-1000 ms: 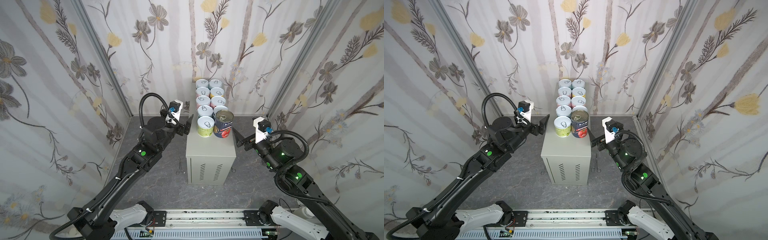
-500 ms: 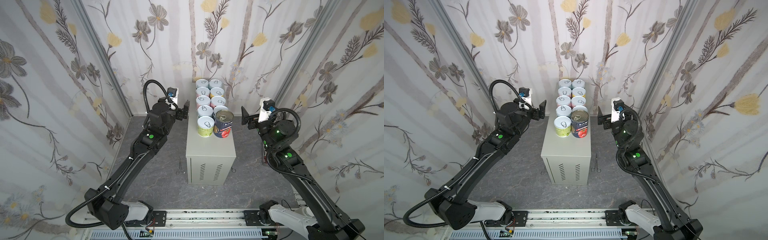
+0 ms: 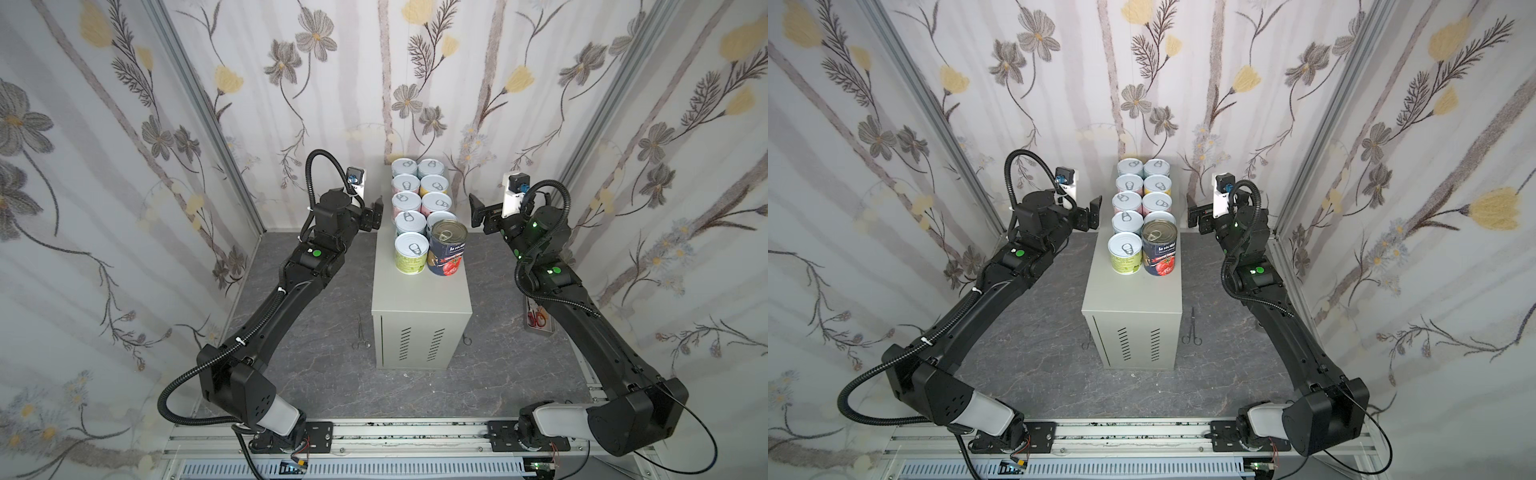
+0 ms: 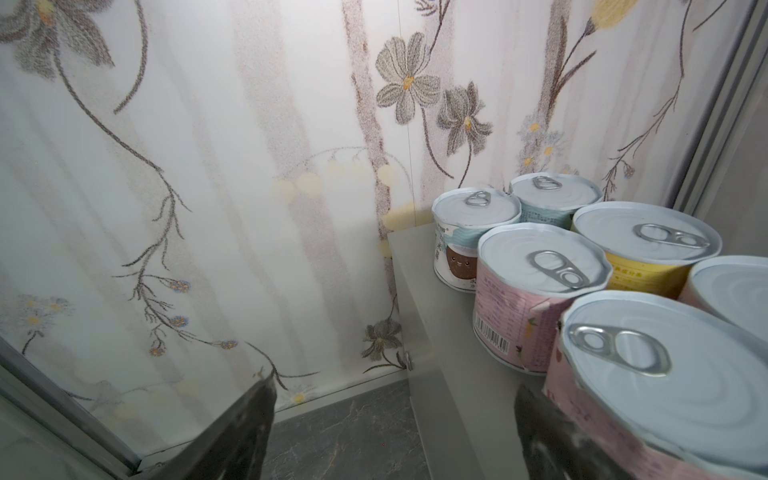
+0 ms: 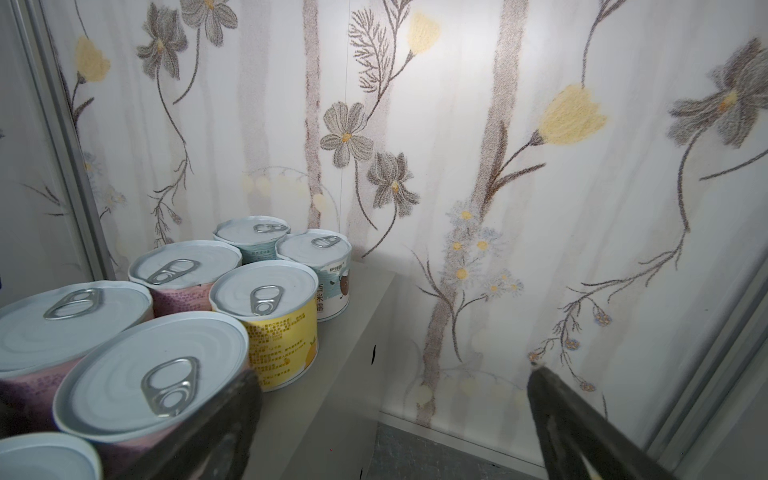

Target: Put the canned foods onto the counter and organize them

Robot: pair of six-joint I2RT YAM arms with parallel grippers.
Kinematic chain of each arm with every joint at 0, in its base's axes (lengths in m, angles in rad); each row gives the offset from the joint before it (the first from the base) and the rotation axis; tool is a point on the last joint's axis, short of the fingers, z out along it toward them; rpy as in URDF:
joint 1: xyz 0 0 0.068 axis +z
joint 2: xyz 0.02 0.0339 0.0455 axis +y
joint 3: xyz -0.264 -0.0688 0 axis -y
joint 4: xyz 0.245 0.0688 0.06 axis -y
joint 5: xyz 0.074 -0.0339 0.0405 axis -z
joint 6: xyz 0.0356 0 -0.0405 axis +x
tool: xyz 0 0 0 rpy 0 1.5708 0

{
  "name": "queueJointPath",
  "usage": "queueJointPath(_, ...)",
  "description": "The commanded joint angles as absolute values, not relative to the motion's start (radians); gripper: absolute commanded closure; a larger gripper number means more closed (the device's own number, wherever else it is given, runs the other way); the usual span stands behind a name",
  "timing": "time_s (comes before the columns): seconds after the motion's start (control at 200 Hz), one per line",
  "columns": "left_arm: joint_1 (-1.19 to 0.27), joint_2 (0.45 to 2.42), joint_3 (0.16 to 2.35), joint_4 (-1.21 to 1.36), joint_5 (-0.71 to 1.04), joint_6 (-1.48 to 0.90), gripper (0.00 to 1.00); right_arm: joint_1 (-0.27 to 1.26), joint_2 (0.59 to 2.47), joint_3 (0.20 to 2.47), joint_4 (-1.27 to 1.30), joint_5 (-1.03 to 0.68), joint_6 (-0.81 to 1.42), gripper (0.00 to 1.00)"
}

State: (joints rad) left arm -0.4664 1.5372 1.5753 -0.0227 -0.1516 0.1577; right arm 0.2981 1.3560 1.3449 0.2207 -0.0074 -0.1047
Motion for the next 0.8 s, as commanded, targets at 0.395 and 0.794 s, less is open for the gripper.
queueJointPath(0.395, -0.46, 1.646, 1.7, -0.082, -0.078, 0.15, 0.09, 0.292, 1.482, 1.433, 0.253, -0.12, -0.072, 0.0)
queueJointPath(0.794, -0.46, 1.675, 1.734, -0.113, -0.053, 0.145, 0.09, 0.291, 1.532, 1.466, 0.239, -0.144, -0.066, 0.0)
